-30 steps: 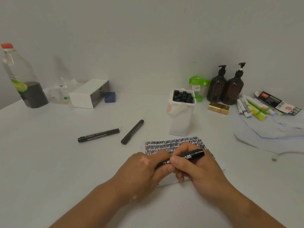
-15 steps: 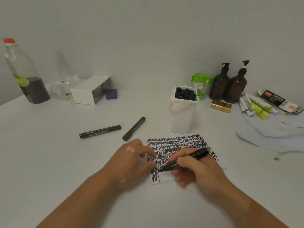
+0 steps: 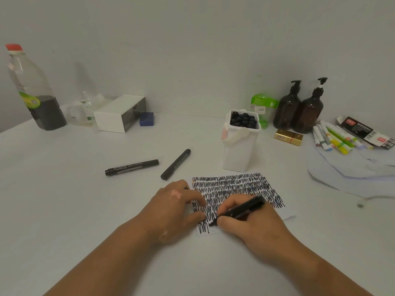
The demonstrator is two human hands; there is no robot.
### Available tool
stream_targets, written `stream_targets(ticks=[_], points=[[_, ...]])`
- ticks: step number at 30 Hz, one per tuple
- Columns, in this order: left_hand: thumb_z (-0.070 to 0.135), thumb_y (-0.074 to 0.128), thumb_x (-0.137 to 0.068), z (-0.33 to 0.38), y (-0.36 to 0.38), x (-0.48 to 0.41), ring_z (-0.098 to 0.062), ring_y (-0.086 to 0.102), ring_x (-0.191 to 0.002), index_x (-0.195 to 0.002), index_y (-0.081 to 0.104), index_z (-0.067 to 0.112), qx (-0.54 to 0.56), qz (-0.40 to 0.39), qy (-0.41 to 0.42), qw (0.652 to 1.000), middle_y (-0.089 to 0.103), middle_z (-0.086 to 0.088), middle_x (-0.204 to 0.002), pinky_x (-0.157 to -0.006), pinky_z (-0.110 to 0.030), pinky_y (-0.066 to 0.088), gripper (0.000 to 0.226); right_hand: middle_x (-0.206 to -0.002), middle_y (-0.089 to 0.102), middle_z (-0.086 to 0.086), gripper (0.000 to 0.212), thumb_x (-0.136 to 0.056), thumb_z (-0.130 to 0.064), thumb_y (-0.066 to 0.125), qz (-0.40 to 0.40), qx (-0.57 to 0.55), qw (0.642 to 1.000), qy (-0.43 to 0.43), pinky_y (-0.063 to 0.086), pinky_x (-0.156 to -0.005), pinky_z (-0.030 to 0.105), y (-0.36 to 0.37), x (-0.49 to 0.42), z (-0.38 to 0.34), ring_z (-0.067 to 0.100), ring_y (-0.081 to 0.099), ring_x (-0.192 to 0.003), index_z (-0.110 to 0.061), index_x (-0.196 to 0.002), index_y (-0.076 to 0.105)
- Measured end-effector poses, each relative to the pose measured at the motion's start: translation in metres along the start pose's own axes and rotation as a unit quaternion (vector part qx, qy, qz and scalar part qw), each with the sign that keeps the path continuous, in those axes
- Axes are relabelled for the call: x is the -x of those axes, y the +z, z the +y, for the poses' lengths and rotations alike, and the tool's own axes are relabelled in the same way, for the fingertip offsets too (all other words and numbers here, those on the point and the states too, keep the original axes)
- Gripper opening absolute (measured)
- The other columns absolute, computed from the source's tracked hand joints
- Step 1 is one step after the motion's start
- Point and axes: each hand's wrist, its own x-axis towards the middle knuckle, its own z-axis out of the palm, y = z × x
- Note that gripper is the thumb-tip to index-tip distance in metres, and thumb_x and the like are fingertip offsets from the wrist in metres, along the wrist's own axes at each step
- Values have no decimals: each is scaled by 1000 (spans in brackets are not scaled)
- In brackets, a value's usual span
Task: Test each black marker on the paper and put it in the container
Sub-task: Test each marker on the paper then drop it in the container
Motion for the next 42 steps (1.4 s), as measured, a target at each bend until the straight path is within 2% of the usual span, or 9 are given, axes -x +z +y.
stream_targets(ticks=[3, 7, 11, 19, 22, 29, 38, 40, 42], points=[[51, 67, -86, 0, 0, 0, -9, 51, -97, -110, 68, 41, 0, -3, 0, 1000, 52, 9, -97, -90, -29, 44, 26, -62, 65, -16, 7, -70, -36, 74, -7, 6, 1000, 3, 39, -53, 10, 0, 0, -1, -2, 53, -56, -32, -76, 73], [51, 67, -86, 0, 0, 0, -9, 51, -97, -111, 68, 42, -3, -3, 0, 1000, 53, 8, -97, -91, -30, 44, 26, -58, 63, -16, 7, -76, -30, 78, 24, -1, 1000, 17, 36, -50, 10, 0, -2, 2, -2, 50, -50, -30, -80, 73], [52, 66, -86, -1, 1, 0, -8, 50, -97, -111, 68, 42, -3, -2, 0, 1000, 52, 10, -97, -91, -30, 43, 27, -60, 63, -15, 9, -68, -35, 71, -2, 2, 1000, 15, 39, -52, 11, 0, -1, 0, 0, 52, -56, -30, -75, 72], [52, 67, -86, -1, 1, 0, -9, 51, -96, -110, 68, 42, 2, 0, -1, 1000, 53, 9, -96, -90, -31, 44, 26, -60, 62, -15, 6, -72, -29, 74, 9, 15, 1000, 20, 39, -52, 12, -1, -2, 1, 0, 51, -56, -28, -73, 68], [52, 65, -87, -1, 1, 0, -8, 51, -96, -111, 67, 42, 2, 0, -2, 1000, 52, 10, -96, -91, -30, 44, 26, -61, 63, -16, 14, -79, -23, 79, 45, 9, 999, 21, 40, -52, 10, 0, -4, 3, -2, 51, -54, -30, -75, 67], [52, 66, -86, 0, 0, 0, -8, 50, -94, -110, 68, 42, -1, 2, -2, 1000, 51, 11, -95, -89, -28, 43, 26, -60, 61, -18, 14, -80, -26, 79, 65, 25, 997, 16, 40, -53, 11, 0, -4, 5, -2, 51, -54, -31, -79, 66], [50, 67, -86, 0, 1, 0, -8, 51, -94, -110, 68, 41, -6, 2, 3, 1000, 53, 10, -95, -89, -28, 44, 26, -58, 59, -13, 8, -66, -31, 68, 32, 5, 999, 13, 38, -50, 14, -2, -3, 4, 1, 49, -54, -25, -71, 65], [49, 68, -87, -1, 1, 0, -4, 49, -91, -112, 66, 41, 0, -5, 3, 1000, 53, 12, -94, -87, -25, 42, 27, -57, 59, -14, 9, -66, -31, 67, 52, -10, 999, 12, 38, -51, 15, -4, -4, 5, 2, 49, -54, -25, -72, 65], [34, 70, -88, -2, -3, -1, -2, 49, -83, -115, 64, 41, 47, 26, -1, 999, 55, 15, -92, -79, -15, 39, 28, -54, 56, -11, 10, -68, -32, 69, 88, -63, 994, 14, 36, -49, 17, -8, -5, 4, 7, 48, -52, -25, -74, 64]])
